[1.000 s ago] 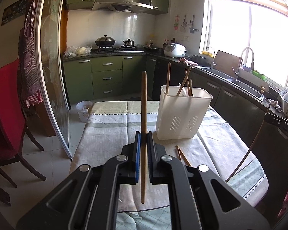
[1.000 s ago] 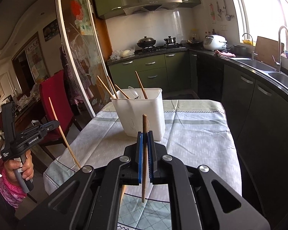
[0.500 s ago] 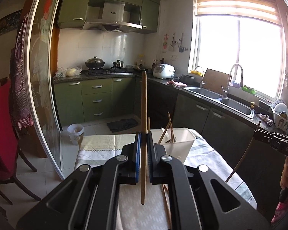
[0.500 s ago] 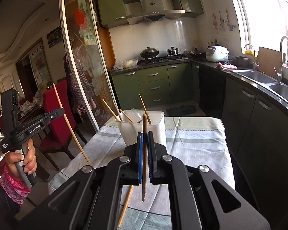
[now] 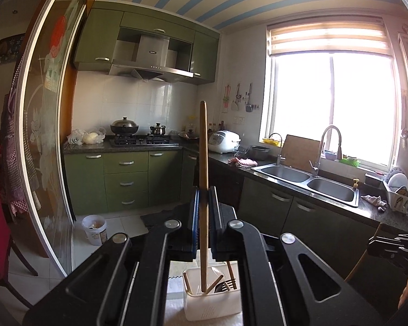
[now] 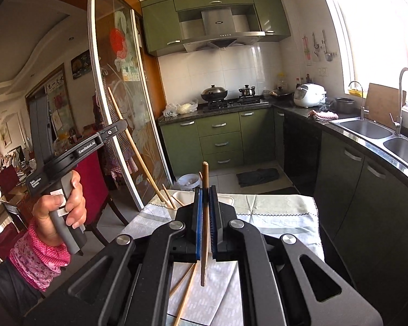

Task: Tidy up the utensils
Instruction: 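Drop the chopsticks into the caddy with both grippers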

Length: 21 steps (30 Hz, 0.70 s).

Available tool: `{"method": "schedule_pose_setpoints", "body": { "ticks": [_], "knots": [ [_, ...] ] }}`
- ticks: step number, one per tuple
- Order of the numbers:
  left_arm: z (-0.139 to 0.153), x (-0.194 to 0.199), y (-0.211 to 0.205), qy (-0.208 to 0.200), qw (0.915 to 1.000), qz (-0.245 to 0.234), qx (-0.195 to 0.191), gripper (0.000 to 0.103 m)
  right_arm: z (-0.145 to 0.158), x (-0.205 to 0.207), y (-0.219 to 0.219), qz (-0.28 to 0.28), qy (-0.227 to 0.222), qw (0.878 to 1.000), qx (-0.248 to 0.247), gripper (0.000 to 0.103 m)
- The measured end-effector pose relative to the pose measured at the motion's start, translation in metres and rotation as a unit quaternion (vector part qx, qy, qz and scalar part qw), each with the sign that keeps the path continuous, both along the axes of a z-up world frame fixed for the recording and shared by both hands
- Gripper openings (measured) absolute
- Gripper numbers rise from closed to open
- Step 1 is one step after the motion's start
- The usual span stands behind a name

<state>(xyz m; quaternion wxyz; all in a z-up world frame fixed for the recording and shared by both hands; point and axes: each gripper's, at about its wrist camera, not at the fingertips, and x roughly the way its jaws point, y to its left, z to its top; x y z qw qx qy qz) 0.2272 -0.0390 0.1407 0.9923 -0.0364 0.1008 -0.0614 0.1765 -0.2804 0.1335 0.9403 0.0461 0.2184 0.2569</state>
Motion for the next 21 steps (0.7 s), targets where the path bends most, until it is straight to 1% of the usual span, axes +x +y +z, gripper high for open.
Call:
{"method": "schedule_pose_setpoints", "body": {
  "ticks": [4,8,12,13,15,16,17,21],
  "knots": [
    [-0.016,0.023,-0.003,0.009,0.9999,0.010,0.003,0.006,0.002,0.005,0.001,-0.001,0.002,1.000,0.000,0.006],
    [-0.040,0.039,-0.006,0.042,0.9990,0.011,0.009,0.006,0.002,0.008,0.002,-0.003,0.004,1.000,-0.003,0.006],
    [-0.058,0.043,-0.007,0.068,0.9975,0.008,0.020,0.006,0.002,0.014,0.002,-0.007,0.006,1.000,0.000,0.006],
    [-0.061,0.042,-0.006,0.071,0.9972,0.008,0.020,0.008,0.004,0.016,0.004,-0.006,0.006,1.000,0.002,0.006],
    [-0.062,0.039,-0.004,0.073,0.9971,0.007,0.020,0.016,0.007,0.022,0.006,-0.004,0.006,1.000,0.007,0.006],
    [-0.060,0.036,-0.002,0.070,0.9974,0.008,0.018,0.023,0.010,0.025,0.008,-0.004,0.004,1.000,0.010,0.006],
    [-0.058,0.032,-0.001,0.065,0.9977,0.010,0.017,0.026,0.013,0.030,0.010,-0.007,0.002,1.000,0.014,0.006],
    [-0.046,0.014,0.005,0.048,0.9986,0.009,0.019,0.027,0.031,0.045,0.012,-0.027,-0.025,0.999,0.037,0.006]
  ]
}}
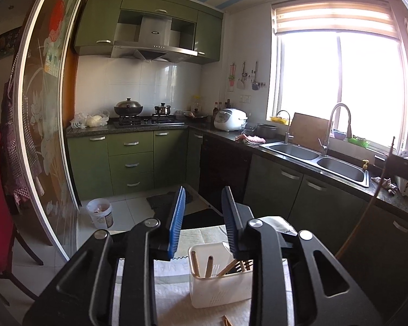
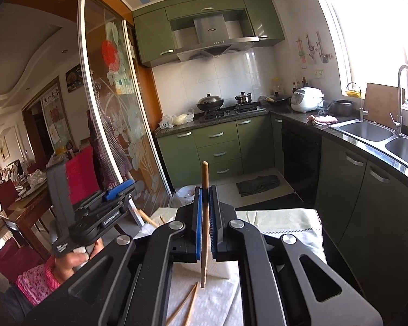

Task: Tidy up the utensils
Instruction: 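Drop the chopsticks into the caddy with both grippers, then lower the left gripper and grasp a wooden chopstick beside the caddy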

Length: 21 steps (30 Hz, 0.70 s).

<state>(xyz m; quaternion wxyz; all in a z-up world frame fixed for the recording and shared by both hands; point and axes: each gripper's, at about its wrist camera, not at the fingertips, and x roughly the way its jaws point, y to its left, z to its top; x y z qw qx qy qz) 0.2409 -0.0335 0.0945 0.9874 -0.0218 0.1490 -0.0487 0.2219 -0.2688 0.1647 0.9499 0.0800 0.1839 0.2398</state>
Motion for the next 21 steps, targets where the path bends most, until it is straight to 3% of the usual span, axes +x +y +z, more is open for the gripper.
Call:
{"method": "schedule_pose_setpoints", "body": {
  "ticks": [6,13,18,21],
  "knots": [
    [0.003,-0.026,0.007,-0.003,0.9999,0.001,0.017,0.027,0.022,0.039,0.009,-0.053,-0.047,0.997,0.014,0.006],
    [-0.009,-0.043,0.027,0.027,0.9994,0.013,0.016,0.027,-0.017,0.109,0.032,-0.050,0.032,0.998,-0.009,0.006],
    [-0.035,-0.043,0.037,0.093,0.9955,0.012,0.010,0.027,-0.058,0.125,0.047,-0.031,0.076,0.996,-0.043,0.007],
    [-0.058,-0.035,0.033,0.157,0.9876,0.005,0.004,0.027,-0.067,0.123,0.048,-0.026,0.079,0.995,-0.045,0.017]
  ]
}}
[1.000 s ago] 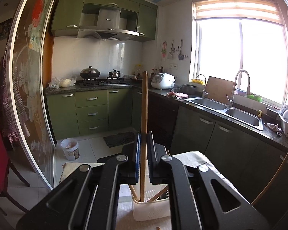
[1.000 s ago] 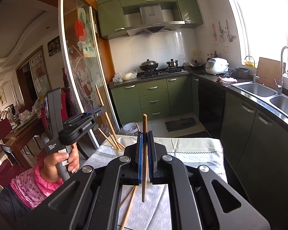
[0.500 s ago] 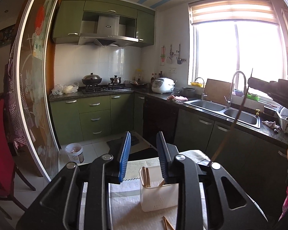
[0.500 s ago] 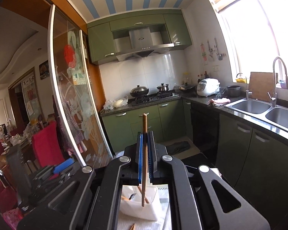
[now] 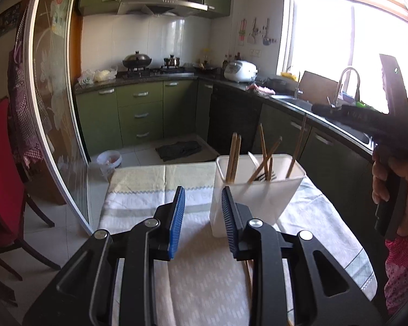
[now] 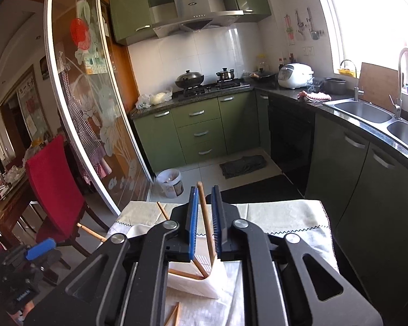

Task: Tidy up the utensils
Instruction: 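Lower the left gripper and grasp a wooden chopstick beside the caddy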

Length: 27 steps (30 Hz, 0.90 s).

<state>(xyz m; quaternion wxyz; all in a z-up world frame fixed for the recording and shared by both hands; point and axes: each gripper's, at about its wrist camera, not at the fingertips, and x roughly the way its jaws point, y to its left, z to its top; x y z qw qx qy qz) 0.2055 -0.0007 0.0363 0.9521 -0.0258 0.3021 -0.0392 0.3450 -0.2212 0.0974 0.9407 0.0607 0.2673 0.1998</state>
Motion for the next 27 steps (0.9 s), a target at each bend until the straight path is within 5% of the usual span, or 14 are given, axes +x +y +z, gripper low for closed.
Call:
{"method": "schedule_pose_setpoints", "body": {
  "ticks": [6,12,16,27],
  "knots": [
    [-0.054,0.016,-0.024,0.132,0.9908,-0.027,-0.005,0.027,0.016,-0.041,-0.035,-0.007,-0.029,0.999,0.025,0.019],
    [-0.120,0.035,-0.060,0.268,0.9620,-0.049,0.013,0.027,0.006,-0.092,-0.078,-0.019,-0.018,1.000,0.015,0.023],
    [-0.143,0.043,-0.075,0.293,0.9539,-0.045,0.049,0.027,-0.010,-0.115,-0.104,-0.021,0.001,1.000,0.021,0.023],
    [-0.160,0.061,-0.089,0.326,0.9430,-0.040,0.052,0.020,-0.029,-0.136,-0.137,-0.022,0.019,0.999,0.036,0.023]
  ]
}}
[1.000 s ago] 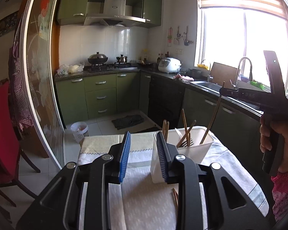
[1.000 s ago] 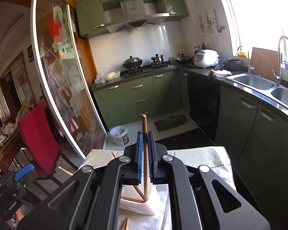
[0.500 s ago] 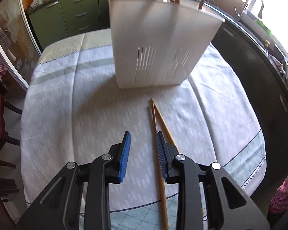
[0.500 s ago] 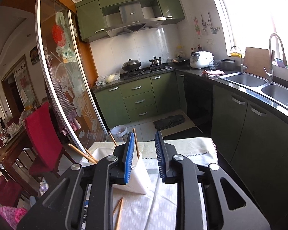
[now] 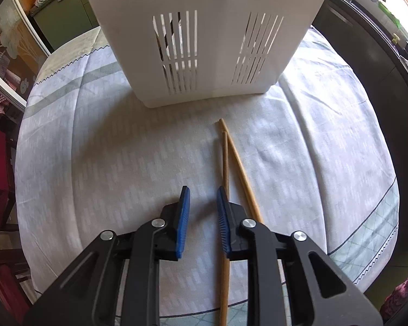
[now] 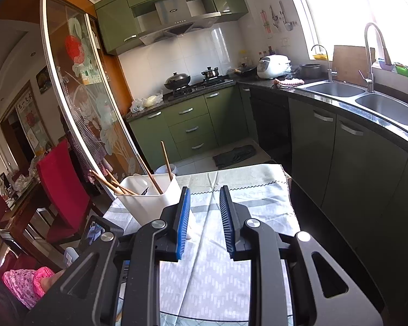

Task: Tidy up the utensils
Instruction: 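Lower the left gripper and grasp a wooden chopstick beside the caddy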

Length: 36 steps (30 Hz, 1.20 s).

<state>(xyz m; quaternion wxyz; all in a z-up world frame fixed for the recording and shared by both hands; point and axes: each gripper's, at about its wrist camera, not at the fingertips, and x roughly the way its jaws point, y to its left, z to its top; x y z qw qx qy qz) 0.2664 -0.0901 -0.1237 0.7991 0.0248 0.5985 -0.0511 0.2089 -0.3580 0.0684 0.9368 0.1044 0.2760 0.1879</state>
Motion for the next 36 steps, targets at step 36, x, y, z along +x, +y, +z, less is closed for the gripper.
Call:
{"method": "schedule_pose_setpoints", "body": {
  "ticks": [36],
  "knots": [
    [0.050,-0.031,0.064,-0.116,0.9904,0.050,-0.056,0.005,-0.045,0.024,0.070,0.084,0.097,0.990,-0.052,0.029]
  ]
}}
